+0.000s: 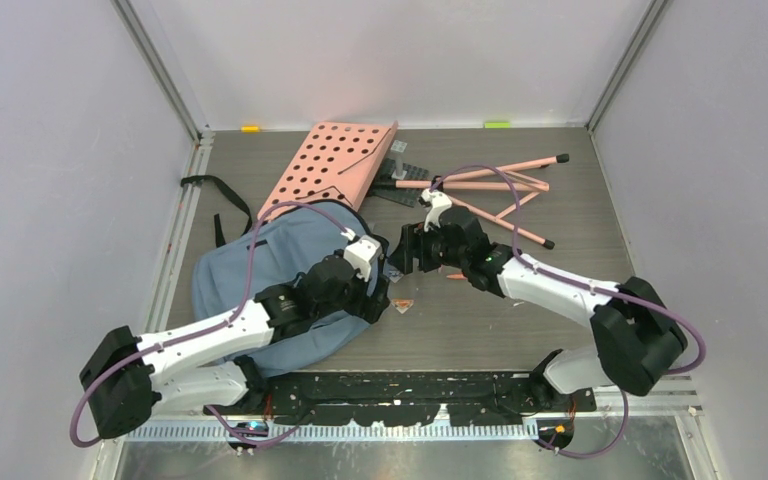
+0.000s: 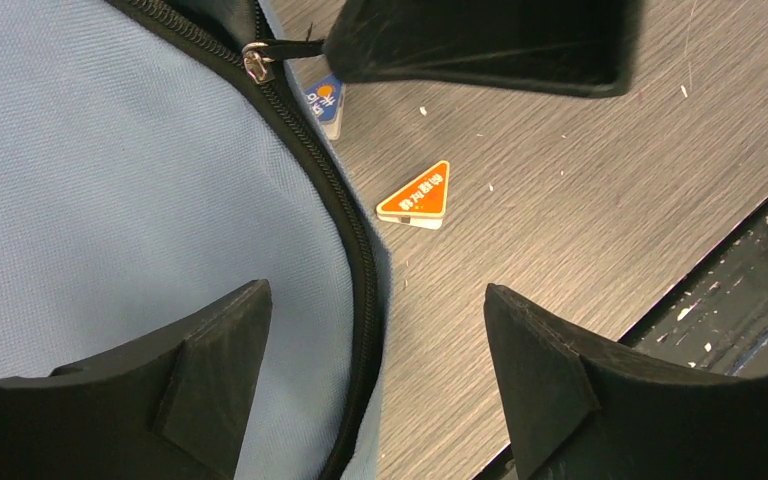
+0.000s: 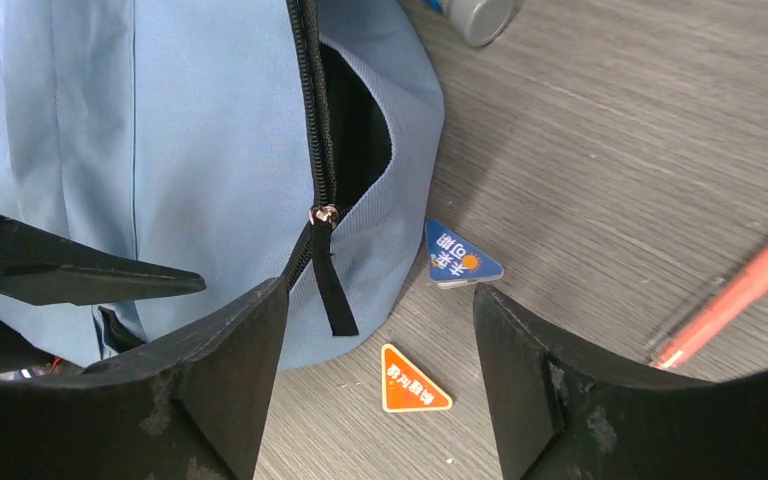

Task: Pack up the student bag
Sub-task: Zip the student bag at the center of the board.

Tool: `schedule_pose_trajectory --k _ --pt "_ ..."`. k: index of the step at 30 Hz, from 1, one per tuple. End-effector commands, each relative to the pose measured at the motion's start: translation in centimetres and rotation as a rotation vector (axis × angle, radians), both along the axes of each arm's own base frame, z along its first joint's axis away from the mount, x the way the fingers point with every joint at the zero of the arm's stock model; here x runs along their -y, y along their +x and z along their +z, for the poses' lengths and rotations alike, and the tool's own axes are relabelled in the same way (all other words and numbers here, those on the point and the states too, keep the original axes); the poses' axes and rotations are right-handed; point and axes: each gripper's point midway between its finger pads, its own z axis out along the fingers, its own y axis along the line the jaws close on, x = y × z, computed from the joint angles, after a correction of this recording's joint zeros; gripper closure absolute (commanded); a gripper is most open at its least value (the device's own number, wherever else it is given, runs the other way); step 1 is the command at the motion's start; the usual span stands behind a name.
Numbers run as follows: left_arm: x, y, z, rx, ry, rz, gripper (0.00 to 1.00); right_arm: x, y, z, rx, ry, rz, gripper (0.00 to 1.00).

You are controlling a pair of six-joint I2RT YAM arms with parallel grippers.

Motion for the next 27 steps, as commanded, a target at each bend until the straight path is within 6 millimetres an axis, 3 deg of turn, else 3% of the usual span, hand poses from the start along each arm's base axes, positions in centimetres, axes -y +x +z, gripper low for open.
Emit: schedule_pose_trajectory --k 1,5,8,12,18,23,27 --pt "0.9 1.2 0.9 0.079 -0.005 0.0 0.2 -2.6 1.0 1.8 0.034 0.066 0.094 0.28" --pt "0.4 1.5 0.0 0.084 0.044 0.03 0.21 -3.4 1.2 1.2 0.009 0.059 0.127 0.38" --pt "-0.2 1.8 -0.4 0.087 0.079 0.064 0.25 -3.5 1.4 1.0 0.004 0.053 0.131 0.5" --pt "-0.5 2.0 -1.1 0.083 0.107 0.075 0.37 -3.7 1.6 0.6 -0.006 0.041 0.13 0.65" --pt "-0.5 1.9 -1.9 0.067 0.127 0.075 0.52 -3.8 1.9 0.5 -0.01 0.031 0.13 0.75" --pt "-0.4 1.7 -2.5 0.052 0.129 0.066 0.74 -3.1 2.5 1.1 0.009 -0.005 0.093 0.98" --pt "0.3 0.7 -1.9 0.034 0.065 0.016 0.94 -2.3 3.0 1.5 0.021 -0.058 0.063 0.99"
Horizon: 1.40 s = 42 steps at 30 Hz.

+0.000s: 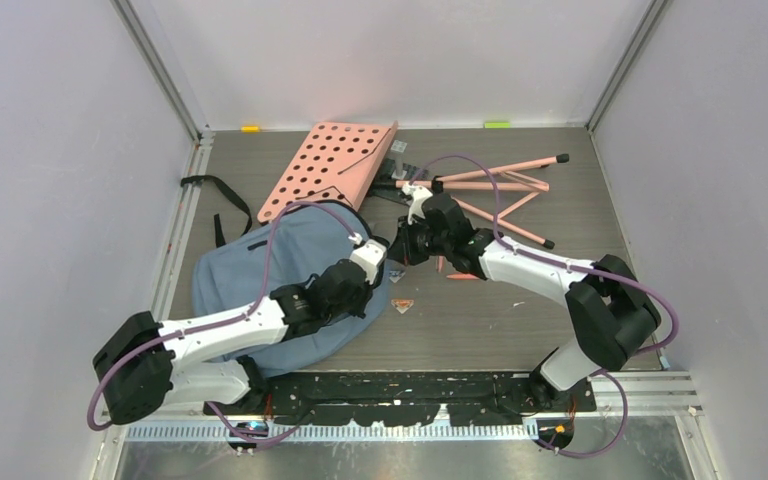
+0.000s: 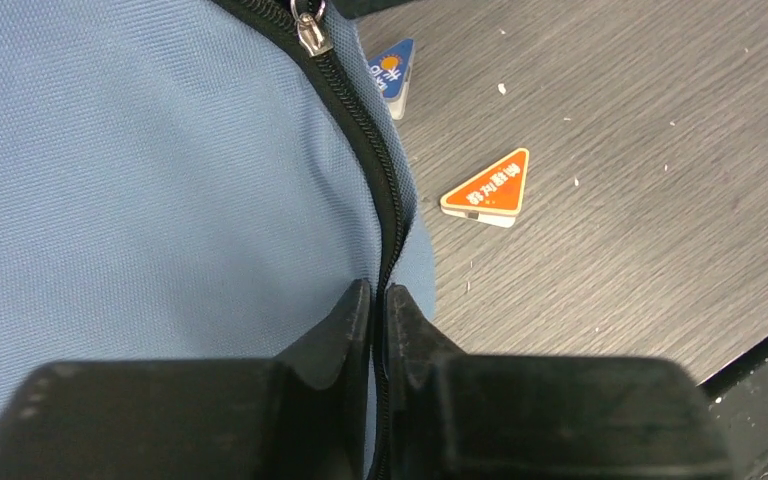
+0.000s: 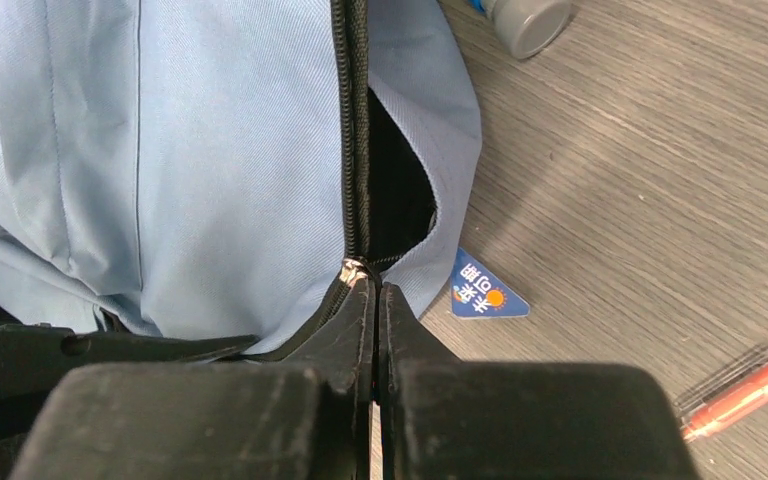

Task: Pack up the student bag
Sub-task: Zip the student bag at the center of the board.

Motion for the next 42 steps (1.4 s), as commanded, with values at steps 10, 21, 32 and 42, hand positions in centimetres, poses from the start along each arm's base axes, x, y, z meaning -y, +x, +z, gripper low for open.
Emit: schedule_pose_trajectory --k 10,21,32,42 --pt "-2.5 -4.4 2.7 -0.076 -0.14 -0.025 1.0 1.5 3.6 4.9 0.108 -0.109 -0.13 0.99" --pt "-9.0 -9.2 7.3 -0.191 -0.3 0.151 1.0 -0.2 6.9 4.6 0.074 -0.162 -0.176 1.0" --pt "-10.6 -10.4 10.1 -0.212 -0.38 0.201 0.88 -3.4 5.5 4.7 0.059 -0.142 -0.093 0.99" --pt "-7.0 -6.9 12.6 -0.118 -0.366 0.17 0.22 -5.7 0.5 5.9 0.102 -0.146 -0.031 1.0"
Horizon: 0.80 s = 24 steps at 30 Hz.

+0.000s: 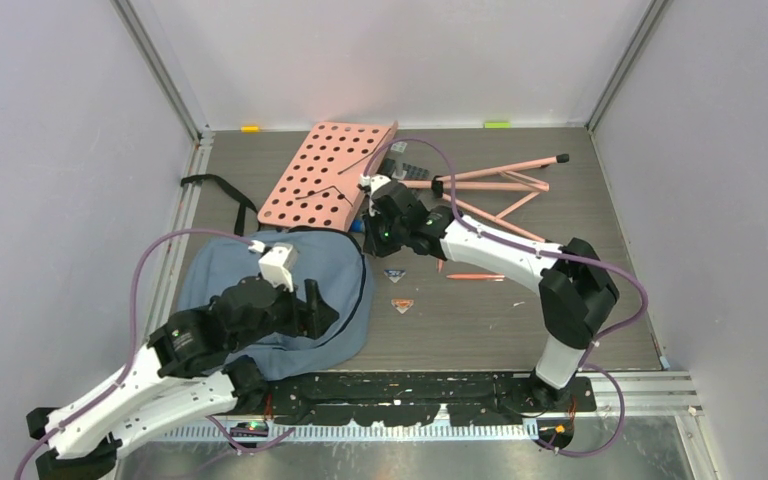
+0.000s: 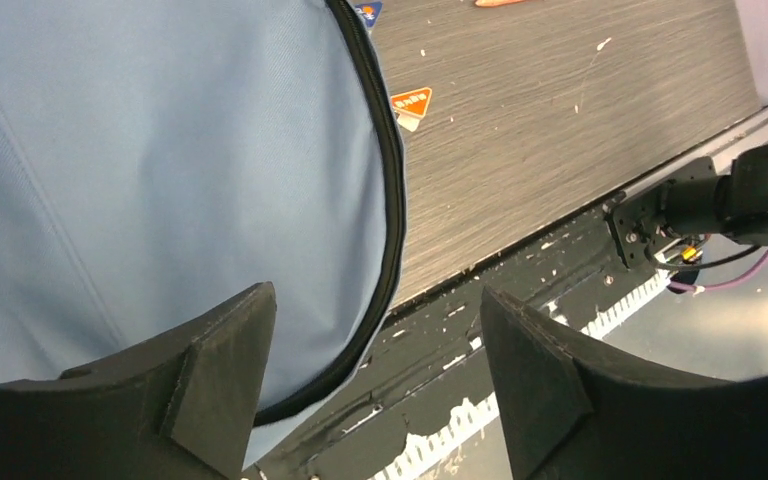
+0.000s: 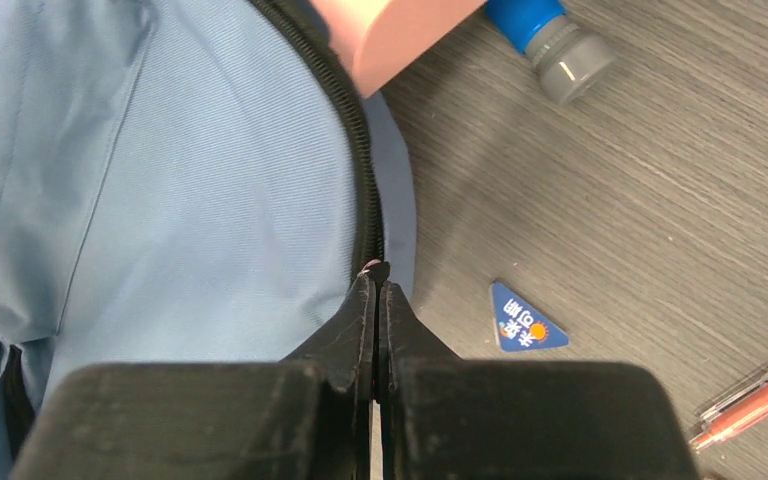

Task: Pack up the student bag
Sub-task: Zip the student bag at the center of the board.

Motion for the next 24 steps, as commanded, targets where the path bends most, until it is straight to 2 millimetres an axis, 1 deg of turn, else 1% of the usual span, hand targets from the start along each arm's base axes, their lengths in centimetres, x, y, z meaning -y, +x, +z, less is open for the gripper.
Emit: schedule_pose_trajectory --k 1,3,7,9,10,13,15,17,19,21,24 --pt "2.8 2.5 1.8 0.08 -0.013 -0.01 0.21 -0.9 -0.7 4.4 0.122 0.06 -0.006 1.0" --pt "3.8 3.4 1.5 0.087 -0.003 -0.009 0.19 -1.1 -1.2 4.8 0.13 0.063 -0.002 0.99" --pt "5.6 4.9 1.2 0.099 -0.019 0.015 0.15 -0.8 -1.6 5.1 0.138 0.065 -0.007 1.0" --pt "6.2 5.7 1.1 0.104 -0.057 0.05 0.13 -0.2 -1.7 4.8 0.139 0.053 -0.017 0.99" --pt "6.4 6.0 0.9 0.105 -0.073 0.068 0.13 0.0 -1.8 5.0 0.143 0.054 -0.021 1.0" --pt "6.6 6.9 -0.2 0.118 -0.066 0.101 0.12 0.6 -1.8 4.7 0.151 0.041 -0.037 0.99" --pt "6.4 7.4 -1.0 0.129 -0.051 0.129 0.15 1.0 -1.7 4.7 0.159 0.032 -0.05 1.0" --pt "6.5 7.8 -1.2 0.149 -0.061 0.137 0.16 1.5 -1.5 4.5 0.165 0.013 -0.069 0.99" --pt "7.2 8.0 -1.3 0.158 -0.064 0.117 0.17 1.8 -1.4 4.5 0.17 0.001 -0.081 0.99" --pt "7.9 8.1 -2.0 0.145 -0.028 0.092 0.19 2.1 -1.3 4.4 0.174 -0.004 -0.092 0.99" --pt "8.7 8.5 -2.7 0.147 0.018 0.058 0.31 2.3 -1.2 4.4 0.174 -0.007 -0.099 1.0"
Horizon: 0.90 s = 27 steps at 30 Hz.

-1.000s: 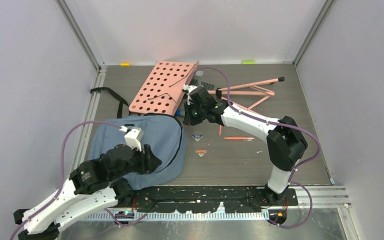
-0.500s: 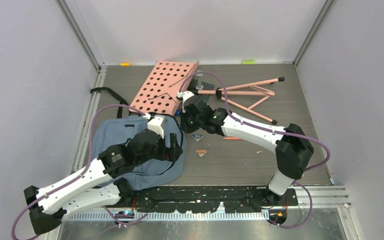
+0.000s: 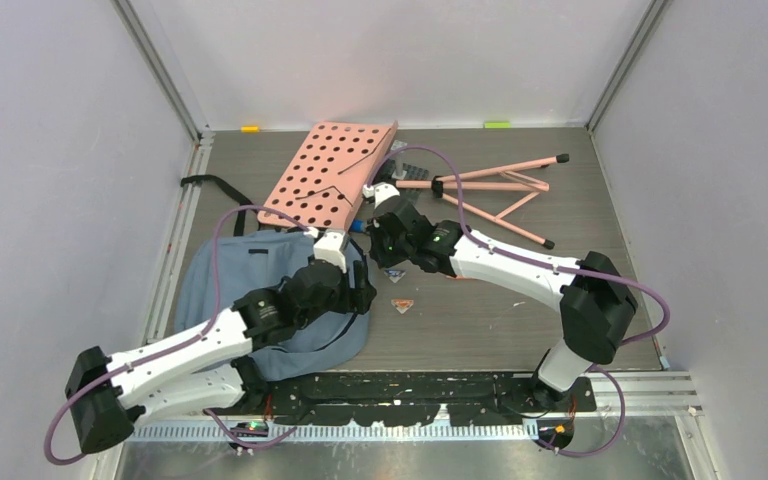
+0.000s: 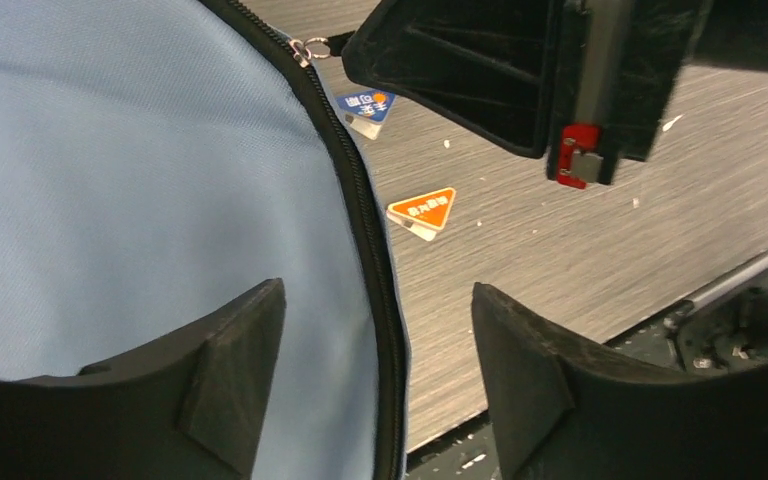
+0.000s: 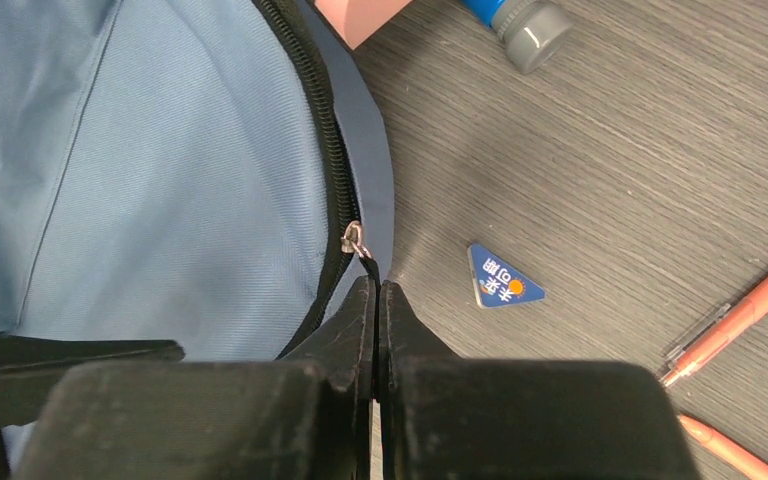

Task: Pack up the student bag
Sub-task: Zip the student bag at the center of the board.

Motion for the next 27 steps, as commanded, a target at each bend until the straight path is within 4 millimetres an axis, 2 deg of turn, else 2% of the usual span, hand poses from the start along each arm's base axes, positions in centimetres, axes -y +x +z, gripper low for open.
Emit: schedule_pose_trajectory --k 1,6,9,11,15,16,20,27 --pt "2.0 1.7 1.6 0.084 -0.01 -0.027 0.34 0.7 0.8 3.2 0.077 0.045 -0.045 1.0" --pt "1.7 2.6 0.3 0.097 0.074 -0.002 0.39 0.7 0.8 3.2 0.078 0.044 -0.047 1.0" --pt "2.3 2.7 -0.4 0.088 0.072 -0.015 0.5 0.7 0.8 3.2 0.081 0.043 -0.05 1.0" --pt "2.8 2.6 -0.7 0.085 0.073 -0.038 0.64 0.7 0.9 3.3 0.083 0.043 -0.05 0.99" --pt "3.1 1.8 -0.6 0.073 0.072 -0.094 0.97 1.1 1.0 3.7 0.102 0.035 -0.055 1.0" --pt "2.9 1.5 -0.4 0.071 0.067 -0.104 1.0 1.3 1.1 3.9 0.111 0.03 -0.061 1.0" --pt "2.3 -0.8 0.1 0.041 0.062 -0.2 1.0 1.7 1.5 4.2 0.132 0.005 -0.064 1.0" --pt "0.8 -6.5 0.4 -0.065 0.046 -0.424 1.0 2.6 2.5 4.7 0.151 -0.064 -0.052 0.99"
